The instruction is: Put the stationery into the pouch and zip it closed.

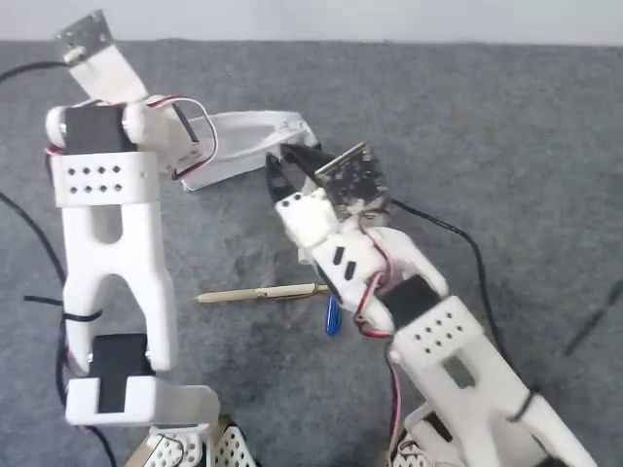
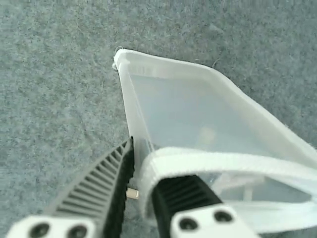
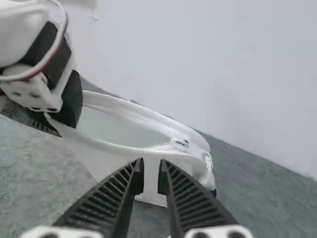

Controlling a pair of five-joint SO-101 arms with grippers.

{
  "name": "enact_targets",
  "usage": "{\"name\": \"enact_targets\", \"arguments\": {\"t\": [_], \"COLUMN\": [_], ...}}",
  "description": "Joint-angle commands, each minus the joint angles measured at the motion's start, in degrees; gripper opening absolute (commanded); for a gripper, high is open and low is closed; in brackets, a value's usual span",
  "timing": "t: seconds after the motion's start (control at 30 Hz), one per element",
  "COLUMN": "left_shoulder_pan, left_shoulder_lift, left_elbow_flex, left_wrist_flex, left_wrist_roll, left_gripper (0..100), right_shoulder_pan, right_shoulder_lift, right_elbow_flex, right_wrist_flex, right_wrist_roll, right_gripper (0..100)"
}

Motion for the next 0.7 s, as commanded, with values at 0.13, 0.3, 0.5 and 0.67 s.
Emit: {"name": "enact_targets", "arguments": {"t": [0.13, 0.3, 0.5, 0.67], "left_shoulder_pan": [-0.3, -0.3, -0.3, -0.3], "left_shoulder_lift": [-1.2, -1.2, -1.2, -1.2], "left_elbow_flex": [-0.5, -0.5, -0.5, -0.5], "left_wrist_flex": [-0.6, -0.6, -0.6, -0.6], "left_wrist_roll": [0.7, 0.7, 0.7, 0.7], "left_gripper": [1, 1, 1, 1], "right_shoulder_pan": [5.1, 8.4, 11.8, 13.8], "right_shoulder_lift": [-10.0, -11.7, -11.6, -11.6], "right_elbow_flex": [-0.4, -0.4, -0.4, 0.7], "right_wrist_flex": [18.2, 30.2, 39.5, 41.8], "right_wrist_roll": [-6.2, -6.9, -6.9, -6.7], "right_gripper": [4.3, 11.6, 17.3, 17.3]}}
